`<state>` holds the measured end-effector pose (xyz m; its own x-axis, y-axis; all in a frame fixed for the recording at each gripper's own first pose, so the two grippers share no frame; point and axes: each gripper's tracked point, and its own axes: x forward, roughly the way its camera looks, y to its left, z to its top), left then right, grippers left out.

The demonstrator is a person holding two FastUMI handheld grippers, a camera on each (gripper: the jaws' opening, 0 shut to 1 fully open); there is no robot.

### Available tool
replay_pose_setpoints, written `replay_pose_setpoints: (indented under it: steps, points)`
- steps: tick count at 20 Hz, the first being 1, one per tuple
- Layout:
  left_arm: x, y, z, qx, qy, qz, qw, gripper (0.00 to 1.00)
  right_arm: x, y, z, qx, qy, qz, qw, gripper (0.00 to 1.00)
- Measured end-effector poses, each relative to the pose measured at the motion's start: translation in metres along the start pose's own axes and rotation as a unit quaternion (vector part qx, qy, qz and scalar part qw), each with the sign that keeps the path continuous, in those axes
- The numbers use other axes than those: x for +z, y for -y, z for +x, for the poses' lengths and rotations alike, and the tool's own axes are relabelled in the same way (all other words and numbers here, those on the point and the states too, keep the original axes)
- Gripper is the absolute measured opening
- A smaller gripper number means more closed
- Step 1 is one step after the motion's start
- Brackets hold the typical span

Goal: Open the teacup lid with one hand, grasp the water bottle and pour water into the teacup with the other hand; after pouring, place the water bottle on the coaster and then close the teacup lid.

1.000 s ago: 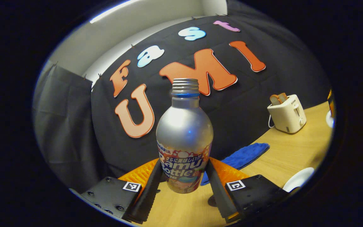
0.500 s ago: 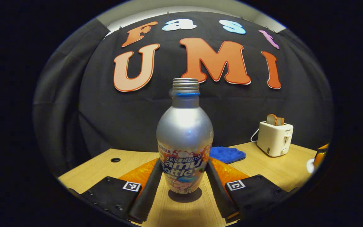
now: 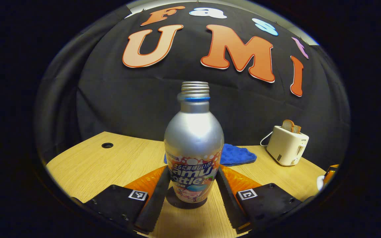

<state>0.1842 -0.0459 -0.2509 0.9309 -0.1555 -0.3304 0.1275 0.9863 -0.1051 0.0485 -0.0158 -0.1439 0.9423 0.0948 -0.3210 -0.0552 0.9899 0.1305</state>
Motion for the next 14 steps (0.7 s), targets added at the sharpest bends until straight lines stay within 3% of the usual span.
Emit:
replay_pose_setpoints:
  steps: [10, 11, 13, 14]
  points:
    - [-0.035, -0.003, 0.027, -0.008, -0.050, 0.004, 0.999, 0.79, -0.016, -0.008, 0.020, 0.011, -0.015, 0.004, 1.000, 0.22]
    - [-0.040, -0.006, 0.028, -0.003, -0.056, 0.005, 0.998, 0.84, -0.018, -0.009, 0.021, 0.011, -0.019, 0.002, 1.000, 0.21]
    - [-0.043, -0.006, 0.028, -0.004, -0.059, 0.003, 0.998, 0.80, -0.022, -0.015, 0.022, 0.019, -0.023, 0.000, 1.000, 0.21]
    - [-0.042, -0.006, 0.028, -0.005, -0.058, 0.002, 0.998, 0.84, -0.023, -0.017, 0.024, 0.023, -0.025, -0.001, 0.999, 0.22]
